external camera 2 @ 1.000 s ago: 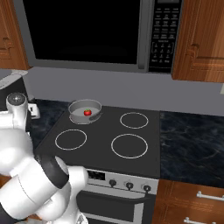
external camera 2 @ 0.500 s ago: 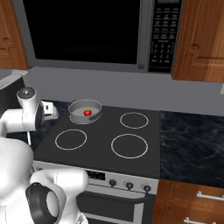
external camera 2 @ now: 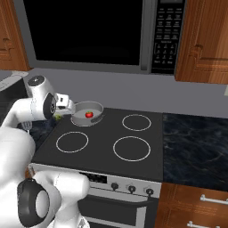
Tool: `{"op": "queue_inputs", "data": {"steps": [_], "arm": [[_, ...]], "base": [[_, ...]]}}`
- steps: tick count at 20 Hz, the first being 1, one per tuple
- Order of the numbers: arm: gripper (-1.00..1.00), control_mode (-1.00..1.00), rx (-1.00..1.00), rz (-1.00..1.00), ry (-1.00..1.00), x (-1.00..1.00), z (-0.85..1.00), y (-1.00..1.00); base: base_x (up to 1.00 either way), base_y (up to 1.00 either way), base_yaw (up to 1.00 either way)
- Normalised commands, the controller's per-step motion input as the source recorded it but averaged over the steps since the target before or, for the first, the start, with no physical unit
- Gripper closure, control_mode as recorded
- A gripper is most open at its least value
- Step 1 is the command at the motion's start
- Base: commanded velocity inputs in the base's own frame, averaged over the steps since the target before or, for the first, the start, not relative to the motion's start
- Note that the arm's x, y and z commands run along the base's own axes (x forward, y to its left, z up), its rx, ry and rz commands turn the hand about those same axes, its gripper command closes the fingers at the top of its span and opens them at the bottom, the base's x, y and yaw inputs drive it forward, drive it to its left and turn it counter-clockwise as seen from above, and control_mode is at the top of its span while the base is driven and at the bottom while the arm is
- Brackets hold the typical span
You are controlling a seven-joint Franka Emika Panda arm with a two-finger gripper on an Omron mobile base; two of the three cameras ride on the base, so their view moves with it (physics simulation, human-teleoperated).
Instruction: Put the tomato and broccoli in the pot. Retrieve the spatula and lightly stir the vegetables in the pot.
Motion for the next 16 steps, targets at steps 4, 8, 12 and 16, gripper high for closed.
{"op": "queue_inputs", "data": {"steps": [4, 8, 12, 16], "arm": [[1.0, -1.0, 0.0, -0.02, 0.0, 0.71, -0.22, -0.42], [1.0, -1.0, 0.01, 0.04, -0.01, 0.37, -0.22, -0.01], [1.0, -1.0, 0.0, 0.01, 0.0, 0.52, -0.08, 0.0], [1.0, -1.0, 0.0, 0.01, 0.0, 0.68, -0.19, 0.0]], "base": [[0.0, 0.0, 0.0], [0.0, 0.0, 0.0], [0.0, 0.0, 0.0], [0.0, 0.0, 0.0]]}}
